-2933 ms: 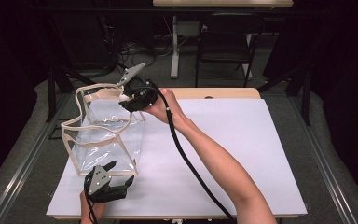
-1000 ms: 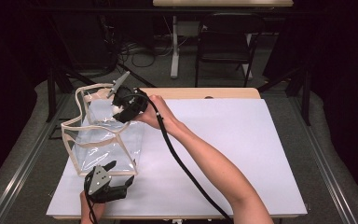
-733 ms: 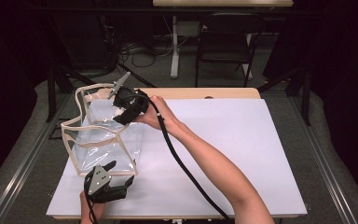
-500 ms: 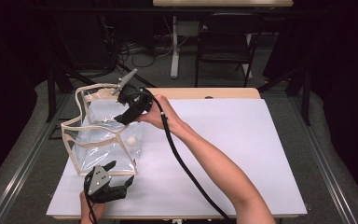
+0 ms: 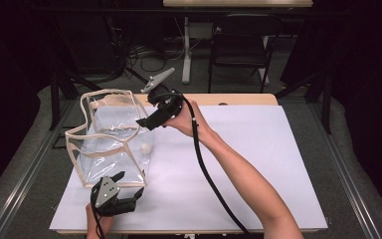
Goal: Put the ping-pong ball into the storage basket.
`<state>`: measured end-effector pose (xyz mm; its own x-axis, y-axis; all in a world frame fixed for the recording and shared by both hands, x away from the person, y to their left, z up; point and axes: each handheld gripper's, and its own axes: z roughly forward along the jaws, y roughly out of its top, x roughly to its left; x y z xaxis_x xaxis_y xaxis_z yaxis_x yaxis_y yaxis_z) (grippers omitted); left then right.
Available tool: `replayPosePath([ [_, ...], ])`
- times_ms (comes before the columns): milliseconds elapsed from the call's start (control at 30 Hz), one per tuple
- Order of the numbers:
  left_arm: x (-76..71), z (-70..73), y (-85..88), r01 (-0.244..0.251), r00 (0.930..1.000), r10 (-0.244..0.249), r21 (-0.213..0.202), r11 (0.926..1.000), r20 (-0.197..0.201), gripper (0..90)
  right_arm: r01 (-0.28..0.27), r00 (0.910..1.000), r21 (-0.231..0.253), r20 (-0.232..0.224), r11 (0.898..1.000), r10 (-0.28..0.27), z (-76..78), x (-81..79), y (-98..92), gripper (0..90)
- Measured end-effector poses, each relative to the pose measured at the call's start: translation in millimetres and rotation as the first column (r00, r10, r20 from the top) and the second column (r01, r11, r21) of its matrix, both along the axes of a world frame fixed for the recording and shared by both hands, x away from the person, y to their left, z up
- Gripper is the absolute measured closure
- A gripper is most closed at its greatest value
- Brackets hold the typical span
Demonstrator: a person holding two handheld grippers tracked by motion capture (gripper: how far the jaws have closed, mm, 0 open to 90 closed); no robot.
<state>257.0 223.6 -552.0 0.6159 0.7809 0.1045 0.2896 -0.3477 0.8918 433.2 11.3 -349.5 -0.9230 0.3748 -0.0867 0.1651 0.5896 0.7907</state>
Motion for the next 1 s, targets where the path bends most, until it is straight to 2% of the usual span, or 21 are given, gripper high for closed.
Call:
replayPosePath([
  [233,1.5,-0.4,-2.0,0.002,1.0000,-0.002,-0.005,1.0000,-0.001,15.9,0.039,0.9992,0.010,0.008,0.999,-0.039,0.0,-0.4,-23.3,10.5],
  [367,2.0,-0.6,-1.8,0.002,1.0000,-0.002,0.000,1.0000,-0.006,16.0,0.051,0.9987,-0.001,0.010,0.999,-0.051,-2.9,-0.8,-33.4,9.6],
  [733,1.4,-0.5,-2.6,0.004,1.0000,-0.004,0.001,1.0000,-0.007,16.0,0.086,0.9962,-0.028,0.011,0.996,-0.086,-22.5,0.0,-57.6,8.2],
  [1000,0.6,-0.2,-2.3,0.003,1.0000,-0.003,-0.001,1.0000,-0.002,16.0,0.110,0.9939,-0.053,0.017,0.993,-0.109,-34.0,-5.0,-76.0,7.2],
])
